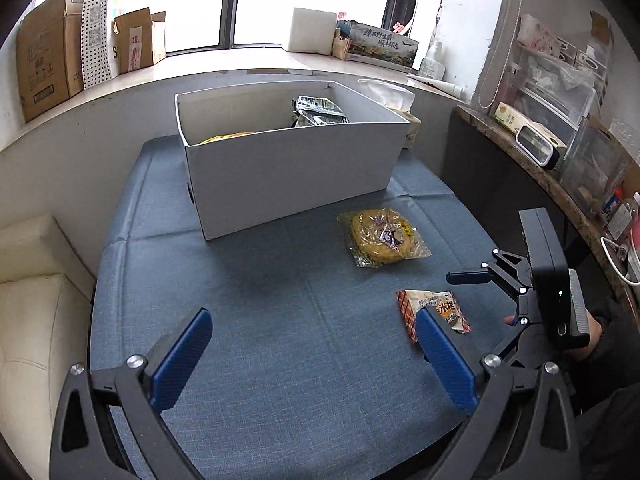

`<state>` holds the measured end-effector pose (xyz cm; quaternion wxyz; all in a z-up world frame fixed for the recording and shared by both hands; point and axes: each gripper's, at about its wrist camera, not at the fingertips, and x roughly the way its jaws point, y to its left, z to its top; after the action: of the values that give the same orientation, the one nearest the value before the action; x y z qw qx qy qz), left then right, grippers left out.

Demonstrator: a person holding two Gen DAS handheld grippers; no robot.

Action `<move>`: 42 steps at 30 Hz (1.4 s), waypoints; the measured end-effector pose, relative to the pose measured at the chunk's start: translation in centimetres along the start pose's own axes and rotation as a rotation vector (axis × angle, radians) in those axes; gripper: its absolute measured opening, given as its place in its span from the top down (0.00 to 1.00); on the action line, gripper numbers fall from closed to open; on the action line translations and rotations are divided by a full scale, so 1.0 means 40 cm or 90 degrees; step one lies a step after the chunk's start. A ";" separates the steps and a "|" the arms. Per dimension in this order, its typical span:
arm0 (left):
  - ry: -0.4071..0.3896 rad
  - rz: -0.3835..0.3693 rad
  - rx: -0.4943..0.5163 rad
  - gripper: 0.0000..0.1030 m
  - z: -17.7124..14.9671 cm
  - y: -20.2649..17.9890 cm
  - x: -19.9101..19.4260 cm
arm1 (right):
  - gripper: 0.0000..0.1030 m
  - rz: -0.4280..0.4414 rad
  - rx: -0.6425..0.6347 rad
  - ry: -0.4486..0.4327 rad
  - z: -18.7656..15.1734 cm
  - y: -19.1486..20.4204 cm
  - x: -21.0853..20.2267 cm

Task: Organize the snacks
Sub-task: 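Grasp a cake pack with the right tool while the left tool grasps a round bread pack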

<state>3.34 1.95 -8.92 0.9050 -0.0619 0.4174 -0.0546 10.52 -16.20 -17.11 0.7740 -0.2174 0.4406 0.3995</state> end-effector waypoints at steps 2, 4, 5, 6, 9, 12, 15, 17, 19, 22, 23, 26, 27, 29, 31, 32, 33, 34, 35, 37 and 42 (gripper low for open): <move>0.002 0.007 0.001 0.00 -0.002 -0.001 0.004 | 0.00 -0.007 -0.003 0.006 0.001 -0.001 0.006; 0.007 0.004 0.004 0.00 -0.005 -0.003 0.009 | 0.00 -0.016 -0.009 0.016 0.005 0.000 0.016; 0.008 0.003 0.005 0.00 -0.006 -0.005 0.012 | 0.00 -0.015 -0.010 0.020 0.003 0.001 0.018; 0.011 0.003 0.007 0.00 -0.008 -0.007 0.014 | 0.00 -0.008 -0.010 0.026 0.002 -0.001 0.022; 0.015 0.007 0.012 0.00 -0.011 -0.011 0.020 | 0.00 -0.009 -0.017 0.023 0.004 0.004 0.030; 0.027 0.014 0.007 0.00 -0.014 -0.009 0.034 | 0.12 -0.021 0.000 0.022 0.008 0.003 0.027; 0.041 0.009 0.005 0.00 -0.021 -0.008 0.050 | 0.51 -0.027 0.014 0.010 0.021 -0.004 0.017; 0.044 0.010 0.009 0.00 -0.022 -0.012 0.058 | 0.52 -0.022 0.028 0.010 0.017 -0.011 0.011; 0.047 0.004 0.015 0.00 -0.020 -0.019 0.066 | 0.52 -0.023 0.041 0.006 0.012 -0.014 0.005; 0.056 -0.004 0.043 0.00 -0.006 -0.041 0.086 | 0.56 -0.033 0.068 -0.013 0.008 -0.026 -0.019; 0.060 -0.009 0.057 0.00 0.001 -0.052 0.094 | 0.56 -0.032 0.082 -0.018 0.005 -0.034 -0.031; 0.067 -0.021 0.078 0.00 0.028 -0.081 0.113 | 0.56 -0.039 0.107 -0.053 -0.011 -0.051 -0.080; 0.067 -0.031 0.076 0.00 0.041 -0.089 0.120 | 0.56 -0.046 0.114 -0.059 -0.018 -0.056 -0.094; 0.071 -0.054 0.071 0.00 0.068 -0.111 0.143 | 0.56 -0.057 0.133 -0.081 -0.036 -0.068 -0.132; 0.081 -0.064 0.066 0.00 0.097 -0.136 0.177 | 0.56 -0.065 0.158 -0.097 -0.052 -0.087 -0.165; 0.090 -0.066 0.063 0.00 0.112 -0.150 0.198 | 0.56 -0.076 0.164 -0.104 -0.061 -0.096 -0.184; 0.098 -0.068 0.060 0.00 0.126 -0.165 0.220 | 0.56 -0.083 0.171 -0.110 -0.069 -0.104 -0.198; 0.106 -0.066 0.058 0.00 0.140 -0.180 0.245 | 0.56 -0.089 0.182 -0.115 -0.076 -0.117 -0.214; 0.113 -0.060 0.060 0.00 0.151 -0.199 0.270 | 0.56 -0.097 0.193 -0.121 -0.085 -0.126 -0.227; 0.118 -0.047 0.063 0.00 0.167 -0.232 0.320 | 0.56 -0.111 0.215 -0.127 -0.099 -0.144 -0.246; 0.151 0.025 0.033 0.00 0.180 -0.268 0.434 | 0.56 -0.123 0.256 -0.138 -0.127 -0.181 -0.270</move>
<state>19.53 -10.77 -15.58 0.8516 -0.0233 0.5208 -0.0546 10.64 -28.57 -10.62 0.8790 -0.0561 0.4026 0.2493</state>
